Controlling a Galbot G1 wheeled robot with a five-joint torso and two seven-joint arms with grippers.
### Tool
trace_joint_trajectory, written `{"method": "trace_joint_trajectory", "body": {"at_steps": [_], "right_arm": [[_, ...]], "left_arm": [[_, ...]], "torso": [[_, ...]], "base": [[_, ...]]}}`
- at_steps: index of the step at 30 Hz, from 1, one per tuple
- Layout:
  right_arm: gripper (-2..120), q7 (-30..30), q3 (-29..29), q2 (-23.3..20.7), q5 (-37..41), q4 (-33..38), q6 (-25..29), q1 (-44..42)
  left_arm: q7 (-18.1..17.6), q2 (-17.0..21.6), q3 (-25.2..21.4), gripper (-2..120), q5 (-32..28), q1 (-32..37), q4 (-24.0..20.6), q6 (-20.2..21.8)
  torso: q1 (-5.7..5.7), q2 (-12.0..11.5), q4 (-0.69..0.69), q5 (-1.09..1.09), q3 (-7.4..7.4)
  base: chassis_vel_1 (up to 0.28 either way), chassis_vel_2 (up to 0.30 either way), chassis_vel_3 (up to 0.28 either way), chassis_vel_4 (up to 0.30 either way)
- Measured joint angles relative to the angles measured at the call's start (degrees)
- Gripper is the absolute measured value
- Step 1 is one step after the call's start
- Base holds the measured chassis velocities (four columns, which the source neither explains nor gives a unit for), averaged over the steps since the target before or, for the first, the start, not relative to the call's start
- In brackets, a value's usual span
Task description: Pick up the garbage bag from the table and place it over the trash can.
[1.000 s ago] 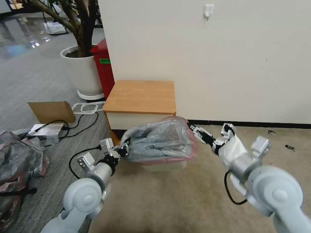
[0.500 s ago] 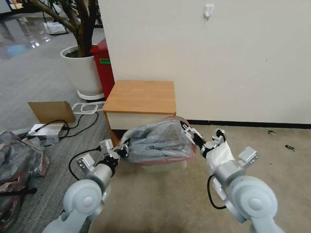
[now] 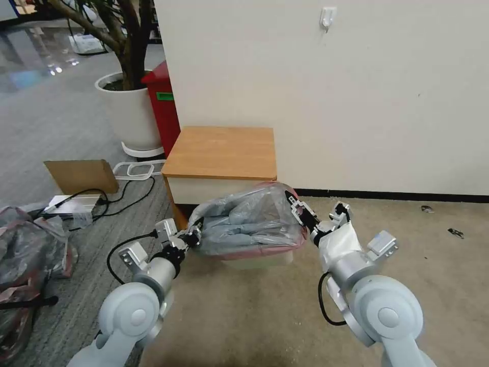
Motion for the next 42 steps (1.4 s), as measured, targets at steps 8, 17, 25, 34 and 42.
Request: {"method": "trace_joint_trajectory", "body": {"at_steps": [8, 17, 25, 34, 42], "right_arm": [[0, 0.32, 0.81, -0.35, -0.12, 0.01, 0.90, 0.02], [0, 0.37, 1.27, -0.59, 0.14, 0.24, 0.92, -0.63], [0, 1.34, 2.30, -1.56, -0.62, -0.20, -1.16, -2.50], [0, -2.23, 1.39, -2.03, -9.71, -0.86, -0.83, -7.18], [0, -11.54, -3.11, -0.55, -28.38, -7.32, 7.65, -7.70]], "left_arm": [[0.20, -0.13, -0.21, 7, 0.05, 0.66, -0.39, 0.10], [0.42, -0.17, -0.67, 7, 0.06, 1.26, -0.60, 0.11], [1.12, -0.08, -1.28, 7, -2.11, 1.40, -1.71, 0.16], [0.08, -0.36, -2.63, 7, -9.09, 1.19, -2.39, 0.41], [-1.61, 0.35, -3.60, 7, -14.23, 0.29, -2.91, 0.63]], "torso": [[0.00, 0.00, 0.00, 0.00, 0.00], [0.00, 0.00, 0.00, 0.00, 0.00], [0.00, 0.00, 0.00, 0.01, 0.00], [0.00, 0.00, -0.01, 0.00, 0.00], [0.00, 0.00, -0.01, 0.00, 0.00]], "base": [[0.000, 0.000, 0.000, 0.000], [0.000, 0.000, 0.000, 0.000], [0.000, 0.000, 0.000, 0.000], [0.000, 0.000, 0.000, 0.000], [0.000, 0.000, 0.000, 0.000]]}}
